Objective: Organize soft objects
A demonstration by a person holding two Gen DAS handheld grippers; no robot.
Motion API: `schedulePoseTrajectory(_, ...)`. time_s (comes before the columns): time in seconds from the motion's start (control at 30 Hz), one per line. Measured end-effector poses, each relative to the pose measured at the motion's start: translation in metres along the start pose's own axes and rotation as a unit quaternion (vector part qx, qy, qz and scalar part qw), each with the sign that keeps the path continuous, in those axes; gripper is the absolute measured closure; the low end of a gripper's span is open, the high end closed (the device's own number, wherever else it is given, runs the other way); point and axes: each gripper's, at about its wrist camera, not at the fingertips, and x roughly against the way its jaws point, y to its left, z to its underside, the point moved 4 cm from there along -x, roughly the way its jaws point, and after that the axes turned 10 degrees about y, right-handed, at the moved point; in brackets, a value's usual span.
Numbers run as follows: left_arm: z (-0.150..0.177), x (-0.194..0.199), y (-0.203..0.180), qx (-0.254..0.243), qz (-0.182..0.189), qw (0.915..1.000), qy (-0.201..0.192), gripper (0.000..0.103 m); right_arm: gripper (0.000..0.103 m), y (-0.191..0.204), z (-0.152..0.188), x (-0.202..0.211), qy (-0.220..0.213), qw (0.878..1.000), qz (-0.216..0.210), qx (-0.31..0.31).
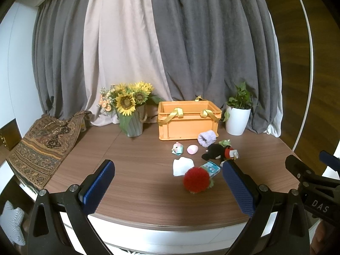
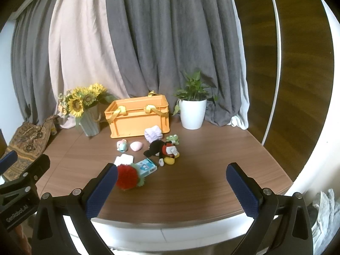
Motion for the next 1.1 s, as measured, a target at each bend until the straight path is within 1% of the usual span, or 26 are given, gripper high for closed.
schedulePoseTrajectory(0.47,-0.0005,0.0008,-0.0005,0.002,0.001,1.0,-0.001,0.0,0.0,0.0027,-0.0072,0.0058,-0.004,1.0,0.0,0.004)
schedulePoseTrajectory(1.1,0.0021,0.0002,-0.0031,0.003,0.003,1.0,0.0,0.0,0.0,0.0017,-0.0019,0.0041,-0.006,1.0,-0.001,0.005)
